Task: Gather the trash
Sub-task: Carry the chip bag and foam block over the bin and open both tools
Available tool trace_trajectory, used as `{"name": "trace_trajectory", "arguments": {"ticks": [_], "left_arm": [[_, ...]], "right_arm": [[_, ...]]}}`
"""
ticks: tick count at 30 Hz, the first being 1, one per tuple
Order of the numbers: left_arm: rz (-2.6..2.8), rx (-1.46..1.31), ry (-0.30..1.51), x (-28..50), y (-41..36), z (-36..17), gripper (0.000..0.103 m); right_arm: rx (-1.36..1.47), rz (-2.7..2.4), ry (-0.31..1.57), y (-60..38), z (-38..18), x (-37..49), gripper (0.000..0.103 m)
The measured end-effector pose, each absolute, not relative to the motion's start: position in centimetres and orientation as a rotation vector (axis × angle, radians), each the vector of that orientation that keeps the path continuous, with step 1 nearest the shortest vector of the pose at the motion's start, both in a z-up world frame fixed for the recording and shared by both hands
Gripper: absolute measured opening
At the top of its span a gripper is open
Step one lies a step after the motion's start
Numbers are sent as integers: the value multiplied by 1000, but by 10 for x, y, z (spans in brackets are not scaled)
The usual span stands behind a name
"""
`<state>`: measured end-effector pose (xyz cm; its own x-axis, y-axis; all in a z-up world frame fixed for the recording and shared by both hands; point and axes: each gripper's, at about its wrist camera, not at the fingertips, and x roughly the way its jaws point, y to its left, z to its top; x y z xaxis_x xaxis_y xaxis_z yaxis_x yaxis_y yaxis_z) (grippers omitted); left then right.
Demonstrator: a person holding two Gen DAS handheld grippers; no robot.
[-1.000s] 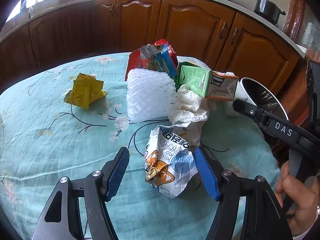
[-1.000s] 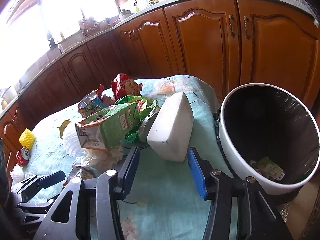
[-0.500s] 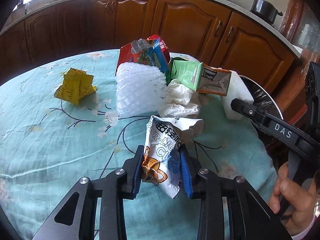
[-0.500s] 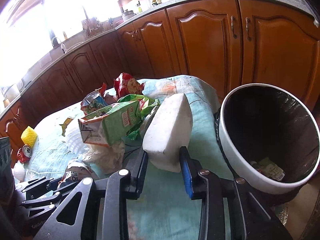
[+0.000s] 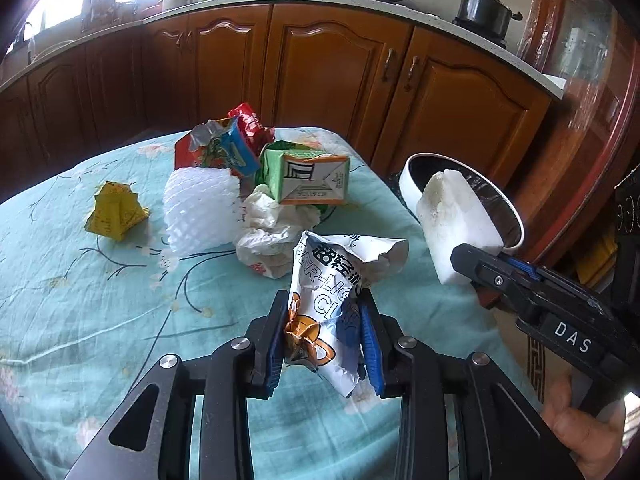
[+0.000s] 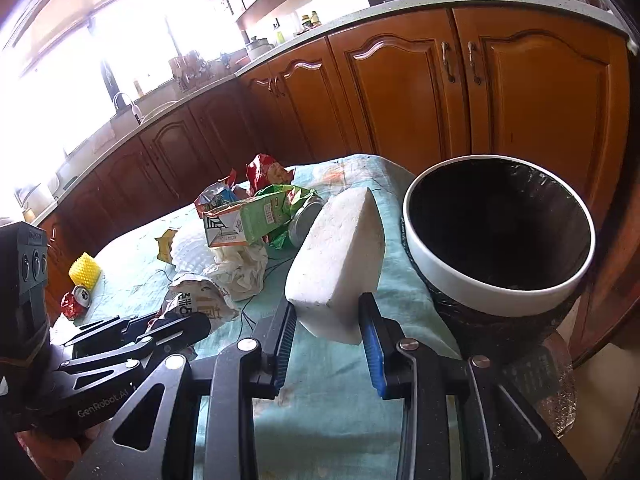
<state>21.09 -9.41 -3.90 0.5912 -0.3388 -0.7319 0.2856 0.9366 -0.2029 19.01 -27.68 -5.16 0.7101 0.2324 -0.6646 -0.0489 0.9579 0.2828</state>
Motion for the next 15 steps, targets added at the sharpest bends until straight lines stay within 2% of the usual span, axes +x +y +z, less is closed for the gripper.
{"name": "trace_trajectory", "arguments": {"ticks": [15], "left_arm": [[-425, -14, 841, 232, -151, -24, 32]], "right_arm": [[297, 54, 735, -336, -44, 178, 32]]}}
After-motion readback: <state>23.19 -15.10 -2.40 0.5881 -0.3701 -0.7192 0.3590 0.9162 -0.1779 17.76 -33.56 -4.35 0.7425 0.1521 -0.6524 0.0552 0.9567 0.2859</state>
